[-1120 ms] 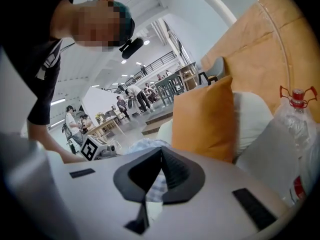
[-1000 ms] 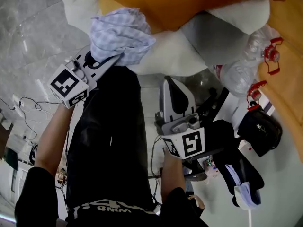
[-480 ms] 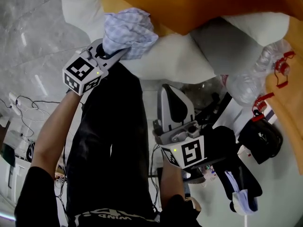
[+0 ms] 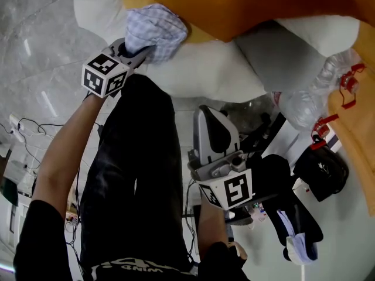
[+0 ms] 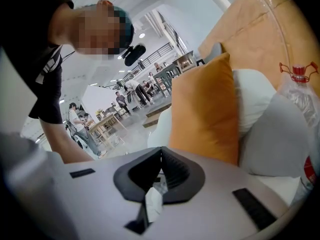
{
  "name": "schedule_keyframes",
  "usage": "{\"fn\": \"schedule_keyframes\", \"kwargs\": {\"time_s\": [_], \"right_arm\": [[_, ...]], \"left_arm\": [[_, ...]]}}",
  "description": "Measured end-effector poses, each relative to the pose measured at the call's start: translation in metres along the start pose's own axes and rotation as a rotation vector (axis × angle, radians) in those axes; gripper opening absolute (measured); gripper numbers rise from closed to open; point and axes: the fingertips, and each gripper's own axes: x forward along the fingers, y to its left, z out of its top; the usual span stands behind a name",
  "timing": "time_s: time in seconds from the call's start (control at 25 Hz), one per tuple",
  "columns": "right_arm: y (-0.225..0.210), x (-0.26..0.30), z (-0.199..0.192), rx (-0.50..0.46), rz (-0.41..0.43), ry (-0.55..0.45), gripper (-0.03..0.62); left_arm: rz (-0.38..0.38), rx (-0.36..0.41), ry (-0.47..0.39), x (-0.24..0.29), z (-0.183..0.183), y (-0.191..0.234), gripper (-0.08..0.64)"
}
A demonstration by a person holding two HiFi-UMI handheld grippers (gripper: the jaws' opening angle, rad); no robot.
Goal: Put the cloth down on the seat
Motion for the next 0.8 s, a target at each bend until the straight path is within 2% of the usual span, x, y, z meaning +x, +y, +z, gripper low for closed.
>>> {"fn": "schedule_keyframes", "kwargs": {"time_s": [0.2,0.4,0.56,0.8], "right_arm": [[0.002,0.001,-0.005,0.004,0.003,0.015,0.02],[0.006,0.004,-0.012,0.013,0.012,0.032,0.019],[0.008,0.008,-0.011,0.018,0.013,0.032,0.02],[0.011,0.01,-0.004,0.016,0.01,0.025,0.02]], "left_arm": [[0.025,-0.02,0.034,0.014,-0.008,0.016,0.084],[0.125,-0.081,0.102,0.026,-0.019,0.044,0.089],[0.14,-0.061,0.134,0.028,-0.019,0.048,0.092],[0.174,-0.013,0.121,0.02,-0.014,0.048,0.13]]}}
